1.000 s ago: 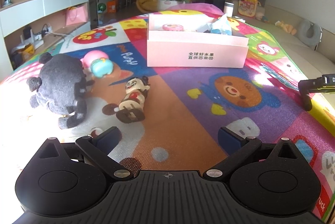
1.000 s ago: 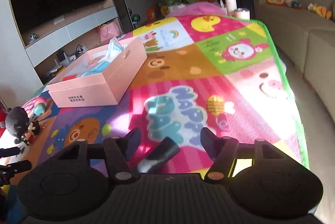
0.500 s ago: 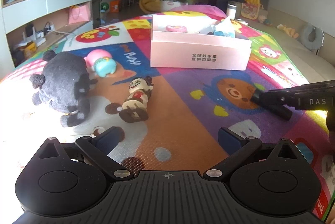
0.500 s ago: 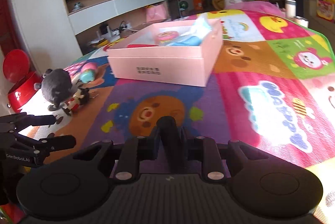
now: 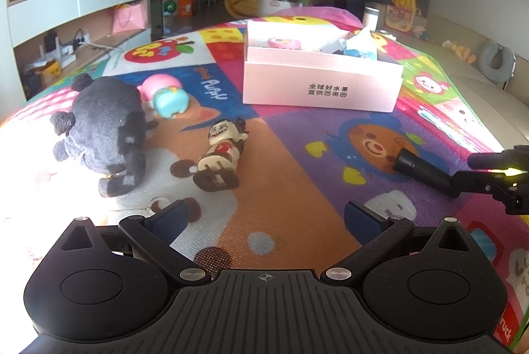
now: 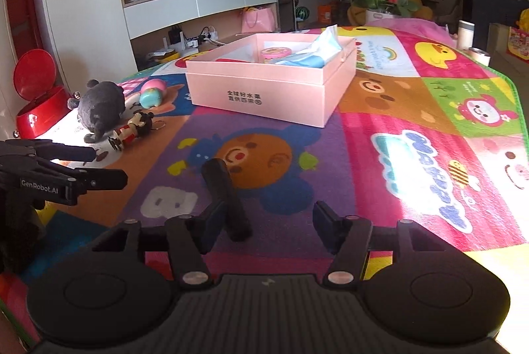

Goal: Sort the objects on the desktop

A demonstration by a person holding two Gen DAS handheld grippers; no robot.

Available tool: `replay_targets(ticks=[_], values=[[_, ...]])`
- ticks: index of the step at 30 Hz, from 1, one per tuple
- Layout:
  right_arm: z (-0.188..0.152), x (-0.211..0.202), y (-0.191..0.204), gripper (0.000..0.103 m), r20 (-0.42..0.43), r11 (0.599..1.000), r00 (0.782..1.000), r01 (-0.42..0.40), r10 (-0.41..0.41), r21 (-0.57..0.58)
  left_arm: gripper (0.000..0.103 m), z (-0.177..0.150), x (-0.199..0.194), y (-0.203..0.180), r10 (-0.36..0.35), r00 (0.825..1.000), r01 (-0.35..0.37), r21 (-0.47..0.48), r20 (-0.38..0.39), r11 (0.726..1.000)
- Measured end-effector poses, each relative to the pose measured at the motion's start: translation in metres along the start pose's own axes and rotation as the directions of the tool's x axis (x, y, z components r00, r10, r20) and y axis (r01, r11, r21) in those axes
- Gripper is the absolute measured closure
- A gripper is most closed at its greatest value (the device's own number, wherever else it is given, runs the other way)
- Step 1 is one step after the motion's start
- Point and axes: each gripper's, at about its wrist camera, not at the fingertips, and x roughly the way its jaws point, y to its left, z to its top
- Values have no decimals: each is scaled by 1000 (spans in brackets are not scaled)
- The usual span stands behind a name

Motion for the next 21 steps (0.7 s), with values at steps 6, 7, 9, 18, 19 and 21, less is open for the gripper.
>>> replay_targets(ticks=[6, 7, 9, 18, 19, 21], values=[[8, 5, 3, 44, 57, 974, 978, 207, -202, -96, 0, 0, 0, 3, -13, 1000, 13, -15, 1, 1000], [10, 8, 2, 44, 55, 968, 973, 228, -224, -101, 0, 0, -1, 3, -13, 1000, 14, -16, 5, 1000], [13, 12, 0, 44, 39, 966, 970, 243, -241, -86, 0, -1, -2, 3, -13, 1000, 13, -16, 11, 1000], [35, 38, 21, 70, -38, 988, 998, 47, -53, -148, 0, -1, -3, 3, -5, 1000, 6, -23, 12, 1000], [36, 44, 24, 77, -66, 987, 997, 31, -41, -155, 0, -1, -3, 5, -10, 1000, 10, -32, 14, 999], [35, 47, 31, 83, -92, 986, 996, -13, -2, -166, 0, 0, -2, 9, -17, 1000, 18, -55, 8, 998]])
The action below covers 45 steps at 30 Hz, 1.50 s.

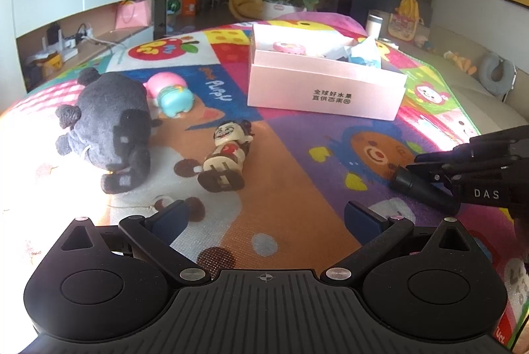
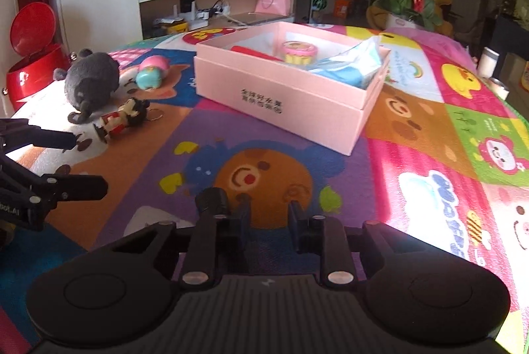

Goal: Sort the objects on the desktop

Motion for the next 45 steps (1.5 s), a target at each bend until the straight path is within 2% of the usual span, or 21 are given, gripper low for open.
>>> replay_targets(ticks=[3, 5, 9, 14, 15, 18, 22, 24, 26, 30, 32, 35, 37, 39, 41, 43, 45], values=[[0, -9, 13, 84, 18, 998, 999, -48, 49, -43, 0, 2, 1, -1, 7, 1000, -7, 0, -6, 1000], [-2, -16, 18, 84, 33, 996, 997, -71, 73, -57, 0, 3, 0, -6, -20, 1000, 20, 20, 3, 1000], [-6, -37, 17, 81, 63, 995, 997, -41, 47, -86, 0, 10, 5, -21, -81, 997, 81, 54, -1, 995], [-24, -61, 10, 44, 46, 993, 997, -57, 62, -100, 0, 26, 18, -52, -117, 993, 112, 148, 19, 983], [-29, -62, 11, 43, 31, 992, 998, -47, 51, -115, 0, 31, 22, -61, -127, 992, 121, 183, 25, 976], [-42, -57, 13, 43, -11, 988, 1000, 3, -5, -153, 0, 39, 35, -82, -119, 993, 107, 276, 26, 955], [-44, -55, 9, 42, 10, 979, 996, 86, -86, -182, 0, 43, 54, -95, -110, 994, 105, 322, -3, 941], [-41, -49, 5, 42, 24, 966, 987, 163, -162, -200, 0, 45, 57, -95, -115, 993, 112, 313, -8, 943], [-36, -42, -2, 42, 26, 961, 979, 205, -204, -184, 0, 45, 58, -94, -108, 994, 106, 310, -11, 945], [-23, -20, -18, 42, 33, 934, 941, 337, -336, -120, 0, 43, 52, -85, -130, 991, 134, 283, -35, 950], [-18, -14, -27, 42, 25, 928, 931, 366, -365, -69, 0, 42, 46, -78, -126, 992, 129, 260, -27, 957], [-15, -26, -40, 42, 37, 955, 955, 295, -295, 22, 0, 43, 40, -66, -108, 994, 106, 225, 0, 969], [-17, -40, -45, 38, 52, 978, 978, 198, -202, 71, 0, 47, 44, -61, -93, 996, 90, 203, 6, 975], [-20, -52, -43, 31, 58, 992, 993, 96, -101, 81, 0, 49, 51, -60, -81, 997, 80, 200, -2, 977], [-26, -59, -35, 29, 64, 998, 997, 26, -29, 53, 0, 48, 57, -61, -71, 997, 73, 219, -14, 973], [-31, -61, -18, 28, 52, 1000, 998, 26, -26, -3, 0, 45, 62, -64, -71, 997, 77, 241, -32, 968], [-35, -53, -10, 28, 24, 997, 998, 66, -65, -44, 0, 41, 63, -67, -75, 996, 83, 260, -38, 962]])
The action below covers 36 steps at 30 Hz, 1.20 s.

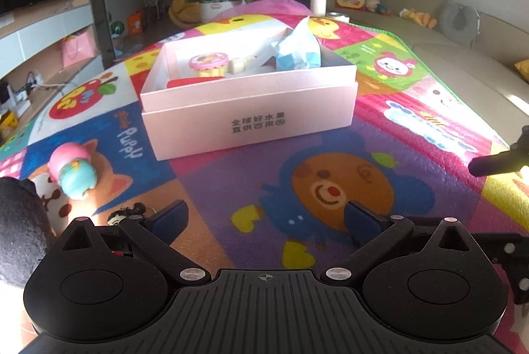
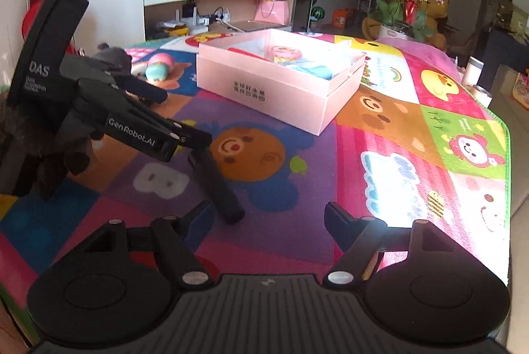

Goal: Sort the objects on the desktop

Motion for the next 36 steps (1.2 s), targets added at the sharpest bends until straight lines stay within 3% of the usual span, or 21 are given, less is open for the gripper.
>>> replay_targets(ticks=[2, 6, 10, 15, 19, 21, 23, 25, 27, 29, 32, 35, 36], values=[[-1, 9, 1, 24, -22, 999, 999, 44, -44, -4, 0, -2, -2, -2, 6, 1000, -6, 14, 3, 1000], [5, 16, -10, 24, 13, 996, 997, 80, -81, 35, 0, -5, -7, 0, -4, 1000, 4, -2, 4, 1000], [18, 27, -18, 24, 39, 992, 992, 116, -118, 53, 0, -10, -14, -3, -51, 999, 51, -9, 4, 999], [29, 41, -18, 24, 60, 981, 979, 195, -196, 18, 0, -12, -20, -5, -58, 998, 58, 0, 17, 998], [38, 32, -31, 24, 64, 987, 990, 118, -125, 107, 0, -5, -21, 11, -17, 998, 20, -64, 54, 998], [49, 31, -38, 31, 72, 982, 992, 89, -102, 169, 0, 6, -22, 21, 24, 995, -16, -90, 95, 996], [63, 34, -46, 54, 73, 973, 993, 75, -93, 218, 0, 19, -20, 29, 54, 987, -43, -75, 149, 996], [79, 44, -57, 62, 66, 955, 995, 57, -79, 291, 0, 33, -9, 39, 82, 983, -76, -46, 162, 996], [93, 57, -69, 62, 69, 931, 993, 66, -97, 358, 0, 42, 7, 51, 72, 988, -63, -69, 134, 996], [102, 71, -73, 62, 56, 916, 992, 85, -116, 392, 0, 47, 20, 64, 20, 994, -7, -124, 107, 992], [110, 85, -69, 62, 68, 922, 992, 75, -109, 381, 0, 50, 30, 76, -72, 991, 93, -194, 111, 977], [119, 98, -65, 67, 55, 927, 997, 37, -62, 372, 0, 47, 30, 73, -81, 989, 104, -195, 126, 975], [122, 102, -63, 67, 48, 928, 996, 56, -79, 369, 0, 46, 30, 73, -88, 988, 113, -198, 130, 974]])
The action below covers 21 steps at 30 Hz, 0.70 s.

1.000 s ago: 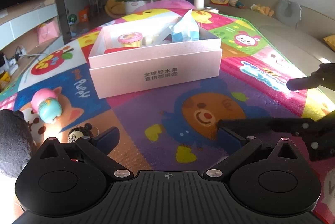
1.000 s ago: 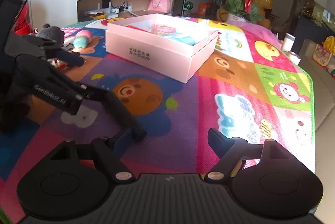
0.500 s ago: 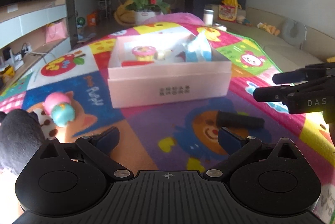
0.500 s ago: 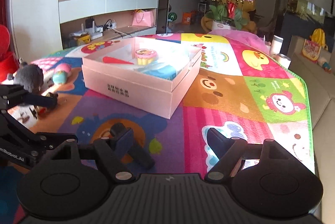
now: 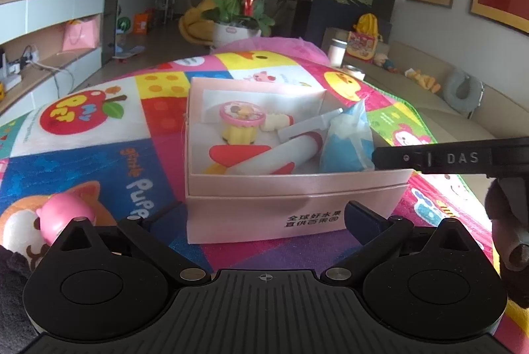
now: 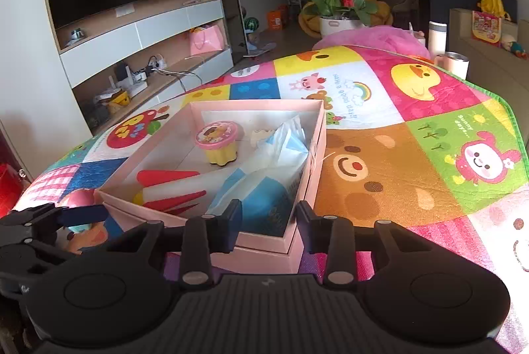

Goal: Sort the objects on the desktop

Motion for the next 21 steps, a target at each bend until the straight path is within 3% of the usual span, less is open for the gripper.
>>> replay_targets(ticks=[8, 10, 14, 21], values=[[6, 10, -6, 67, 16, 998, 999, 49, -49, -28, 0, -13, -18, -14, -97, 995, 97, 0, -17, 995], [3, -3, -8, 67, 51, 997, 996, 73, -71, -29, 0, -18, -30, -20, -26, 1000, 26, 27, -12, 999], [-18, -48, -10, 56, 121, 992, 991, 71, -59, -103, 0, -30, -59, -25, 97, 995, -99, 69, 29, 993], [-69, -78, -1, 60, 11, 971, 1000, -8, 11, -238, 0, -54, -81, -22, 112, 994, -112, -4, 8, 994]])
